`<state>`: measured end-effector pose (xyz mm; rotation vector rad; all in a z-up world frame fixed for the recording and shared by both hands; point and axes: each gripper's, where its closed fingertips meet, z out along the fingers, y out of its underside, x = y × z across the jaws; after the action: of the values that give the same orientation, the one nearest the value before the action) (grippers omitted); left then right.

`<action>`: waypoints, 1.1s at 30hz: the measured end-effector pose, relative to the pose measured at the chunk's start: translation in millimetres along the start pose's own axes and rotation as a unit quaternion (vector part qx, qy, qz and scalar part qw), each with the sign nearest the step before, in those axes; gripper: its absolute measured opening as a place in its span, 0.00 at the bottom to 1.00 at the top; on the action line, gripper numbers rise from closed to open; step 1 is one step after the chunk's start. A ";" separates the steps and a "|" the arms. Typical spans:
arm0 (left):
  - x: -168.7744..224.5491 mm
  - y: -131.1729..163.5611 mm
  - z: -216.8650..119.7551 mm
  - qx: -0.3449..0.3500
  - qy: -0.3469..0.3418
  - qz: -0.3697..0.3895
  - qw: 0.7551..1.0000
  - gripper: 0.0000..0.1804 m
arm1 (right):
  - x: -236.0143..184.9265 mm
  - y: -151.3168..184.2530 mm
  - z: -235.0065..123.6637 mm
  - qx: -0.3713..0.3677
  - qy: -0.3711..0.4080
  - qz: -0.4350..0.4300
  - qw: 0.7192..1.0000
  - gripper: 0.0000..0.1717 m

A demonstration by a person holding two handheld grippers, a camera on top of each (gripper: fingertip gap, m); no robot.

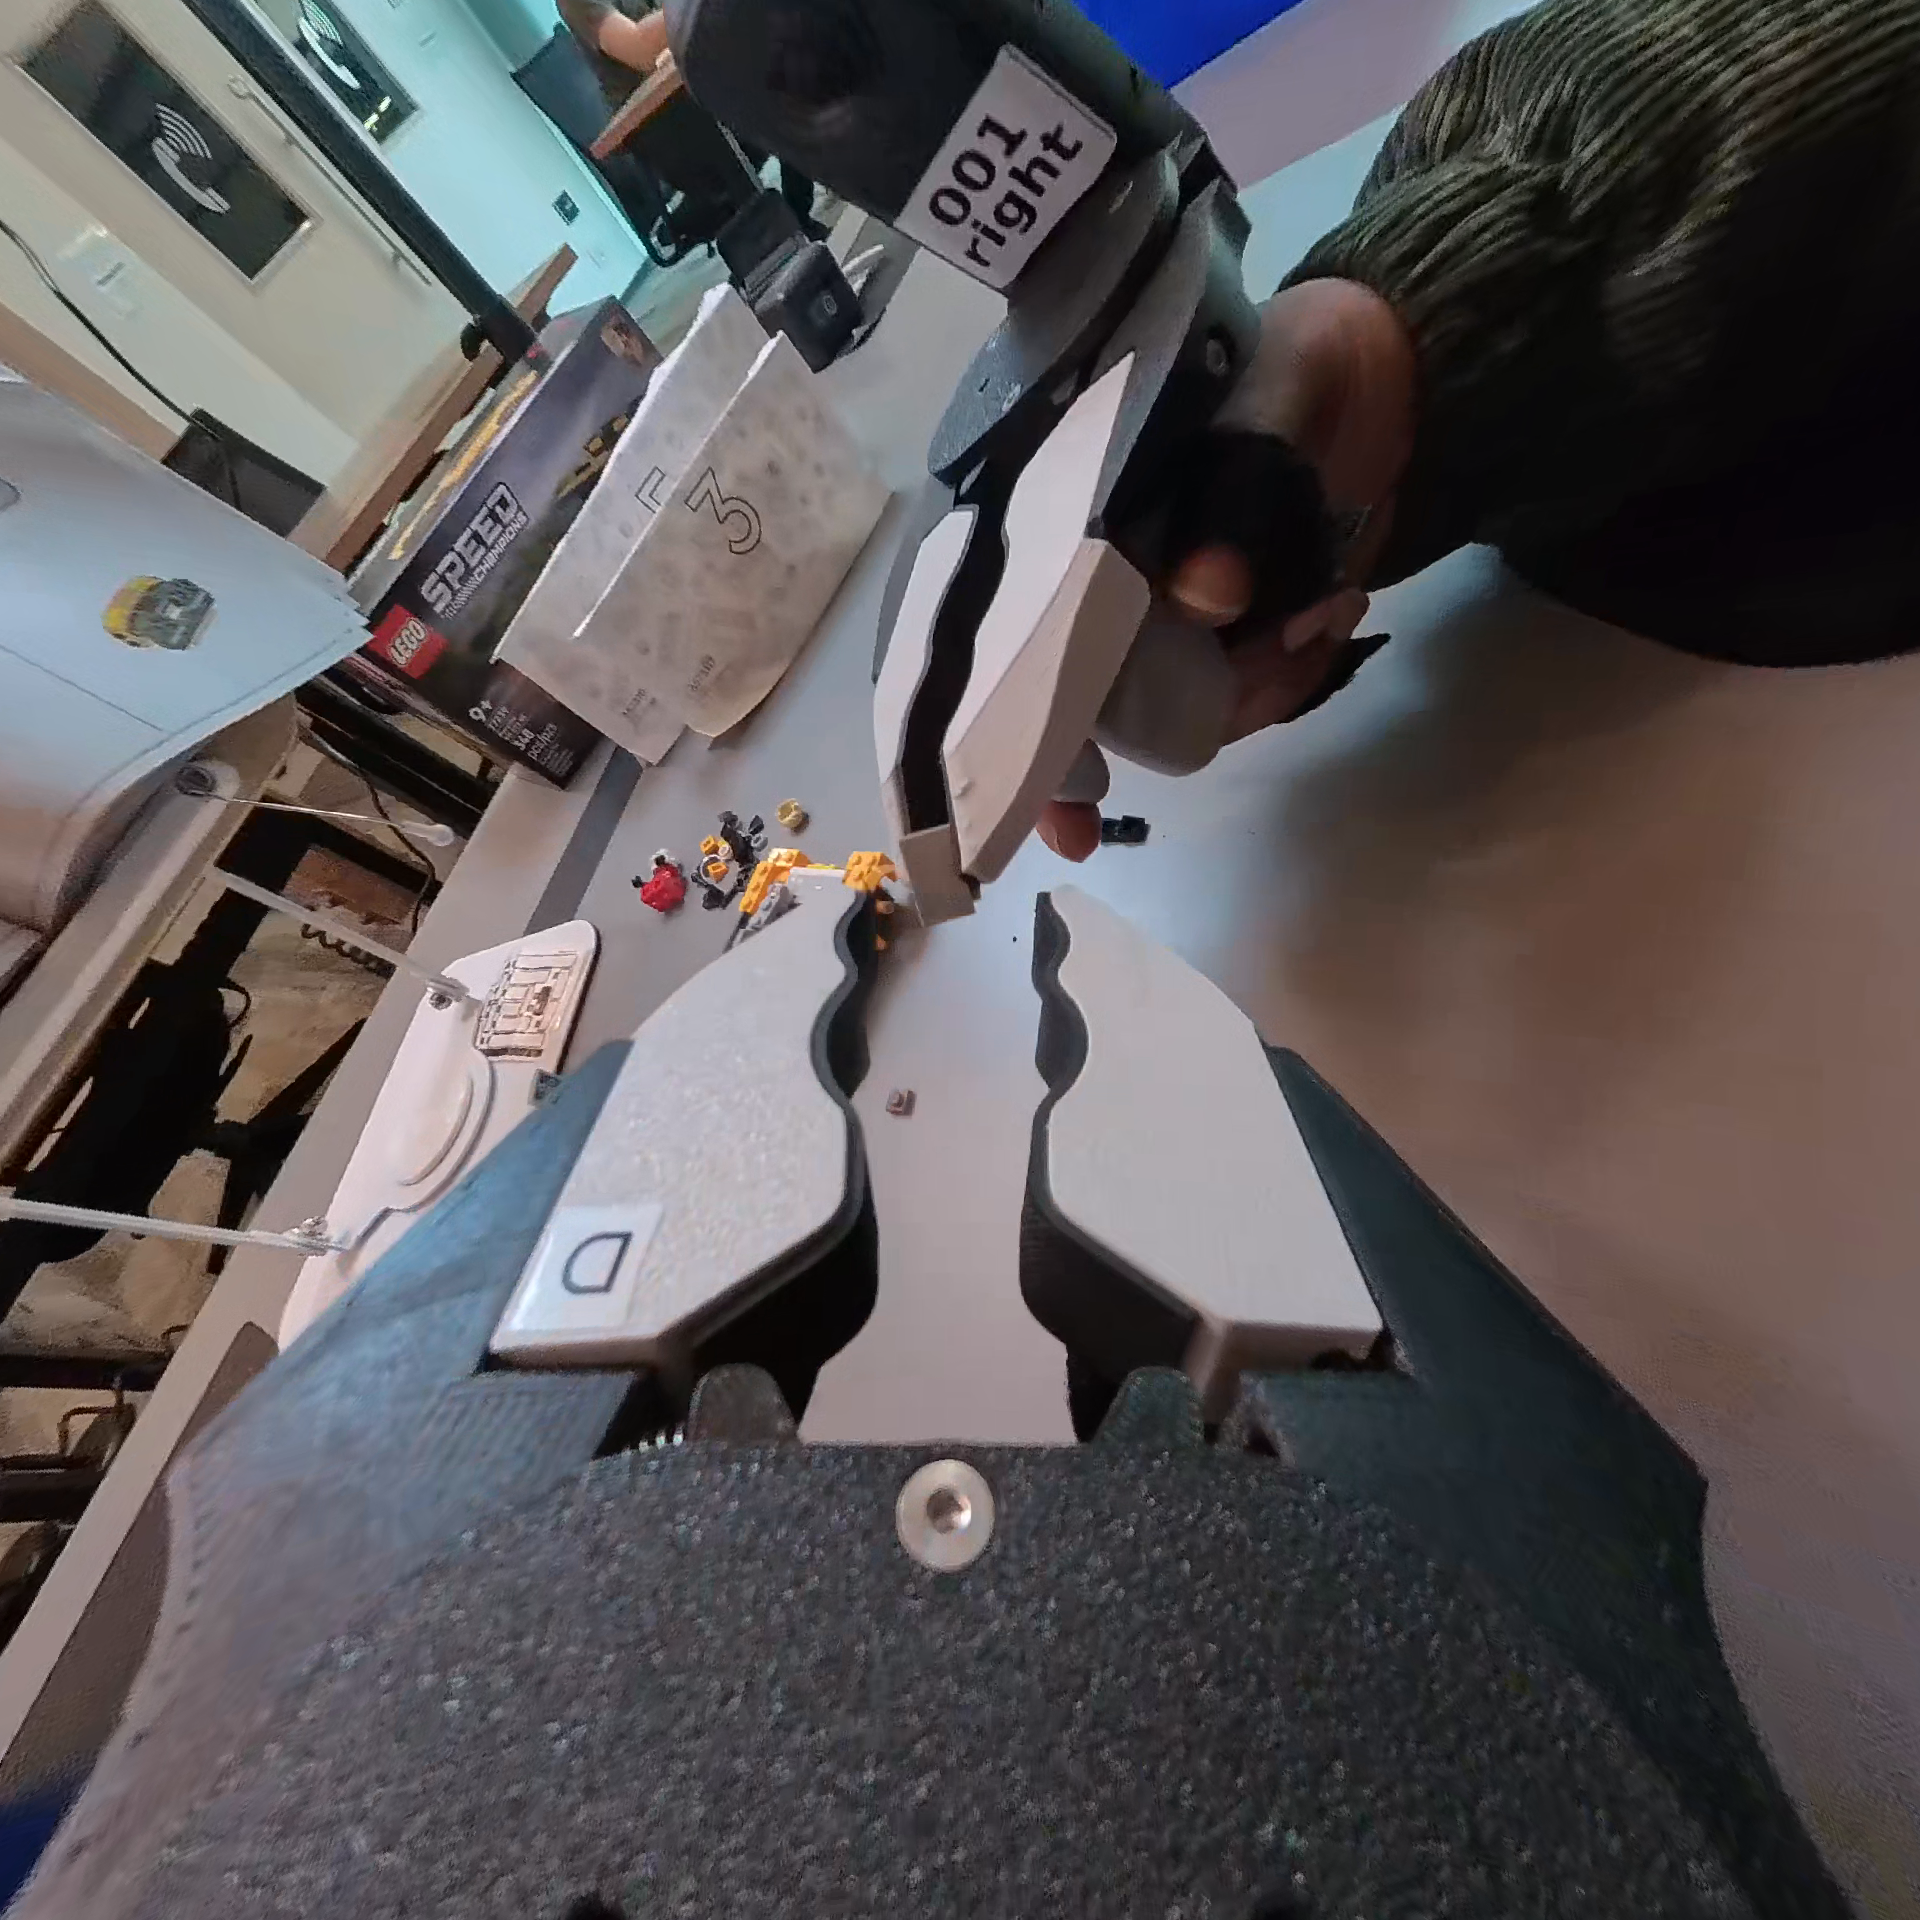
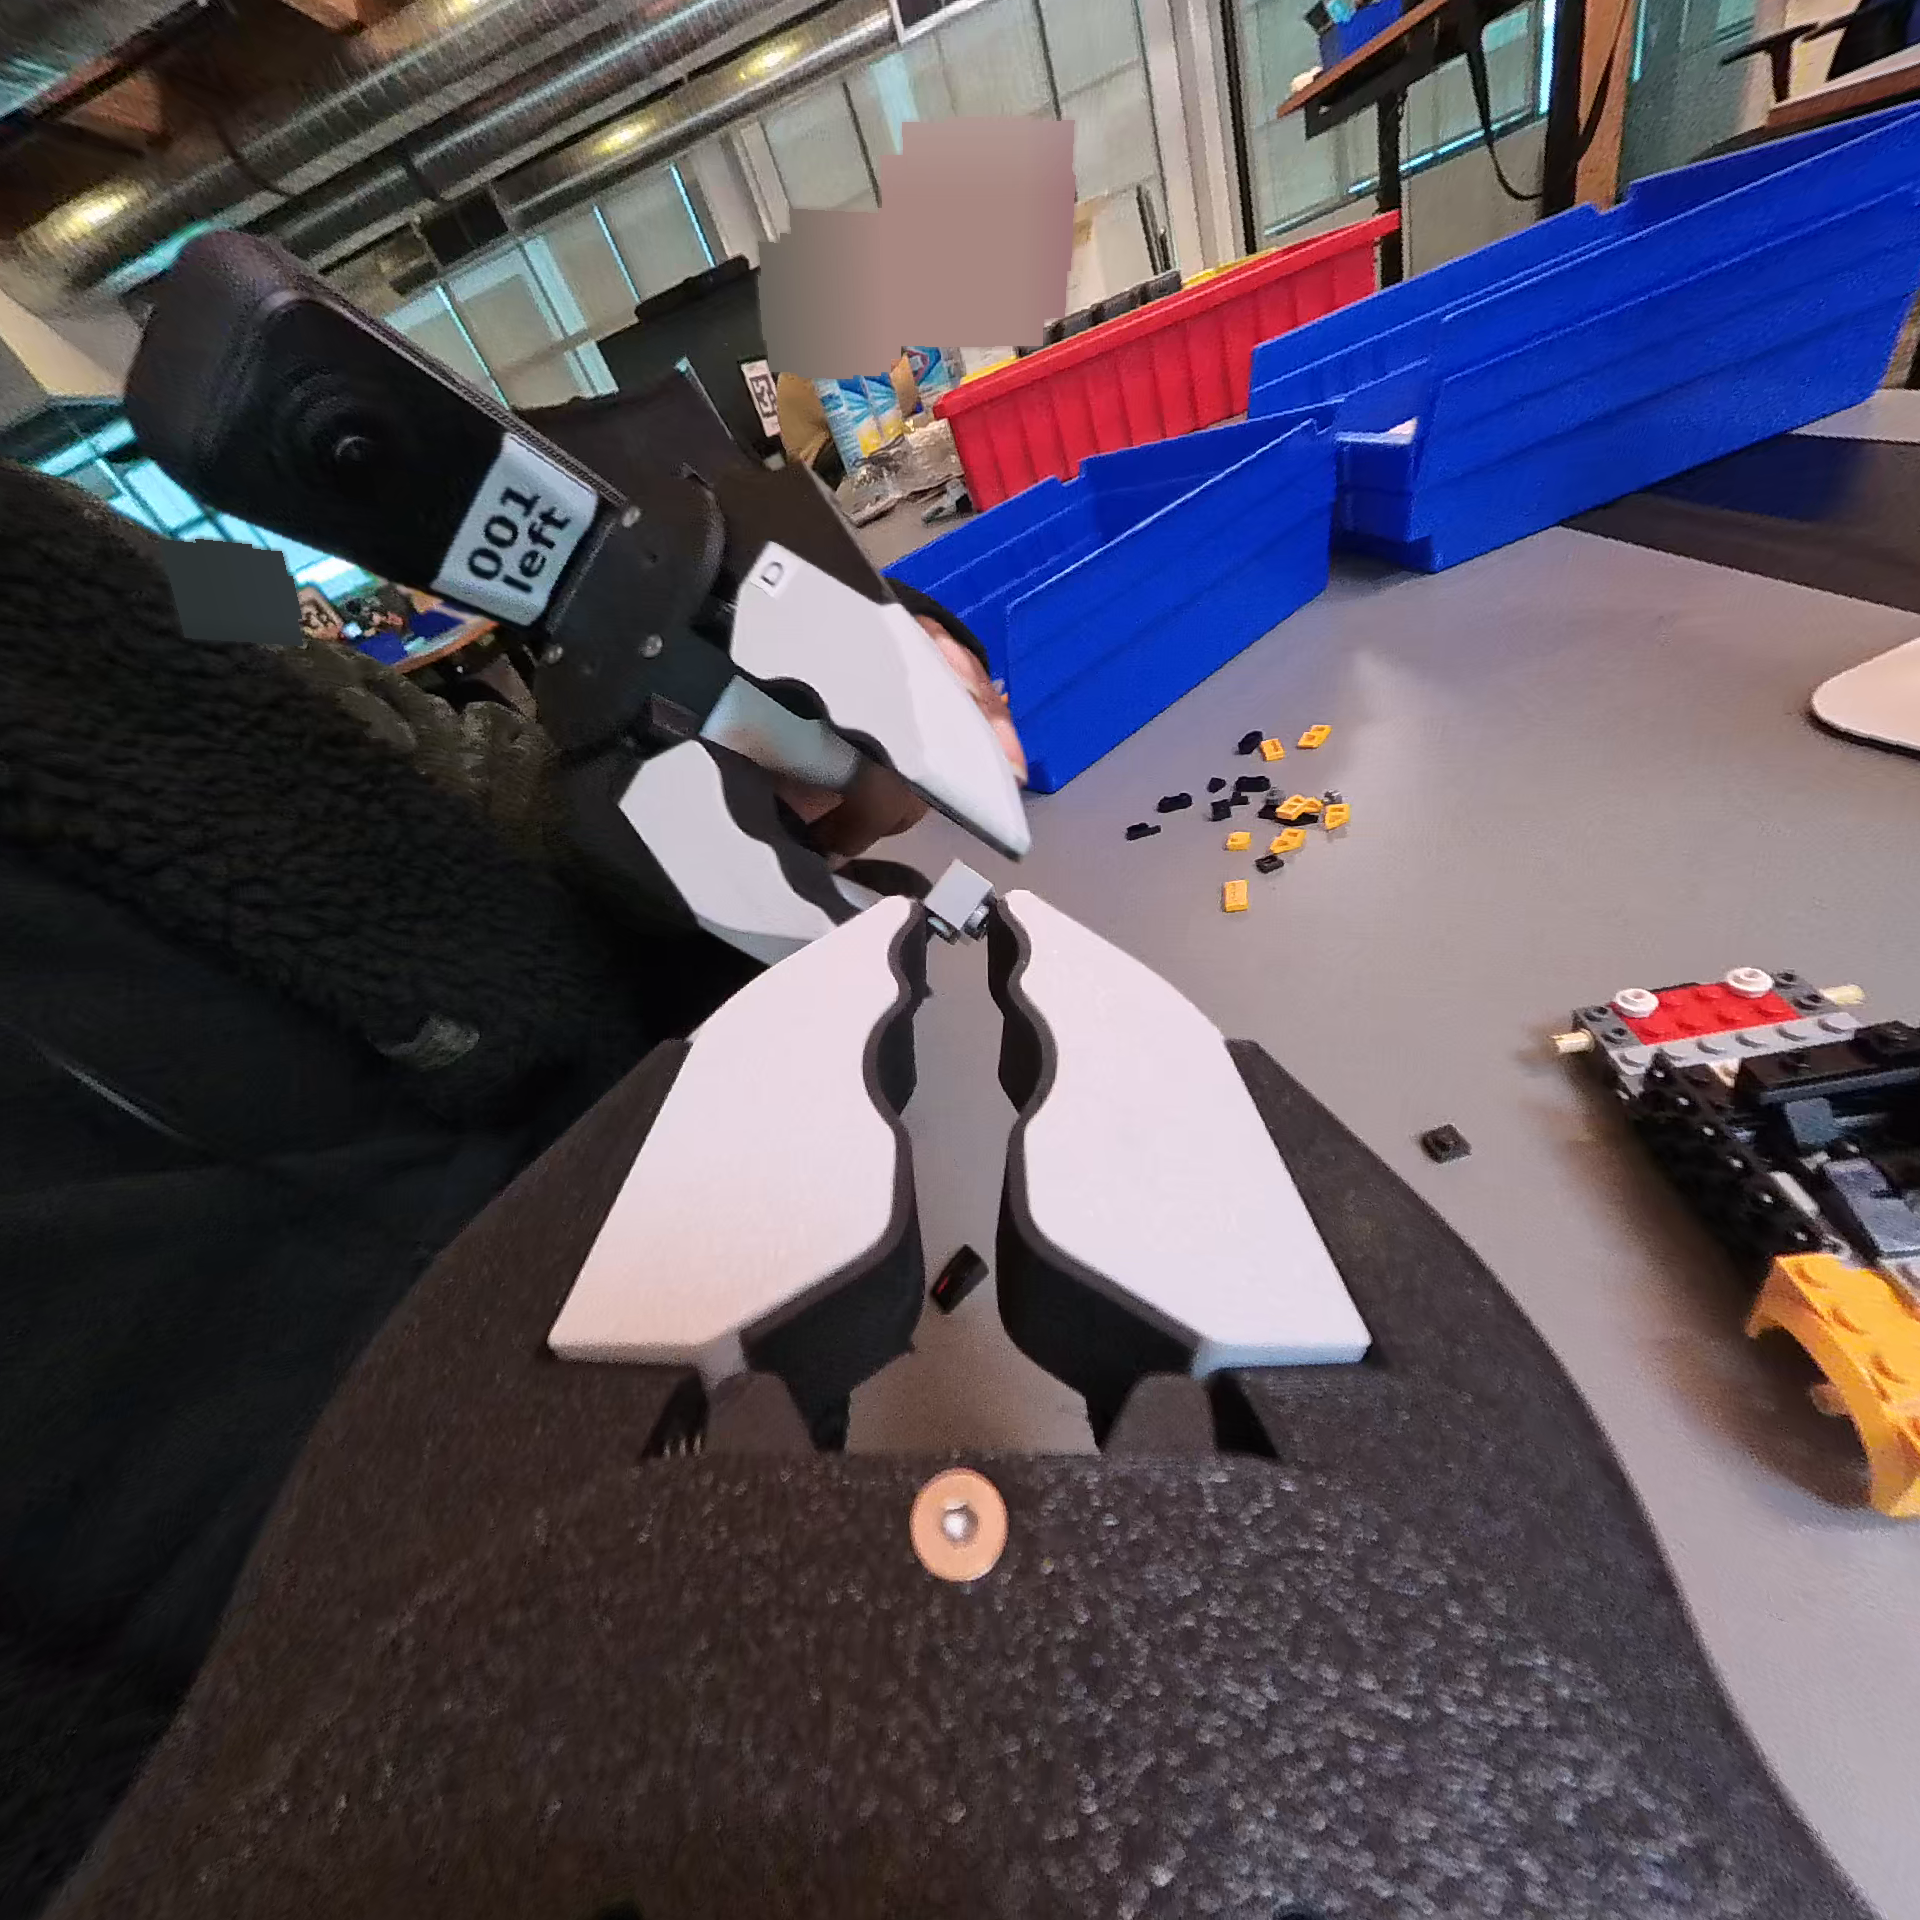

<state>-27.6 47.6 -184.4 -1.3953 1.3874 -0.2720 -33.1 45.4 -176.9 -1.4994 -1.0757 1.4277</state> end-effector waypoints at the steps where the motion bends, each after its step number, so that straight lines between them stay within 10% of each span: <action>1: 1.2 0.4 1.5 0.001 0.002 -0.004 1.000 0.14 | -1.4 1.4 0.9 -0.004 -0.002 -0.003 1.000 0.06; 11: -6.8 2.4 -21.3 0.015 0.013 -0.058 0.998 0.07 | 0.0 -1.3 -7.6 -0.012 -0.001 -0.031 0.999 0.10; 15: -64.5 16.3 -74.6 -0.018 -0.114 -0.095 0.989 0.06 | 28.4 18.3 -19.2 -0.096 0.078 -0.084 0.989 0.12; 26: -129.0 175.5 -229.1 -0.171 -0.276 -0.426 0.844 0.07 | 52.5 97.8 -26.3 -0.338 0.121 -0.192 0.913 0.15; 33: -127.5 188.6 -240.8 -0.173 -0.310 -0.430 0.830 0.15 | 57.6 106.7 -23.3 -0.361 0.127 -0.198 0.902 0.15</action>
<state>-357.1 82.0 -175.8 -2.1197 0.2028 -0.1140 -3.2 64.7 -295.2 -1.7537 -1.7270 0.5321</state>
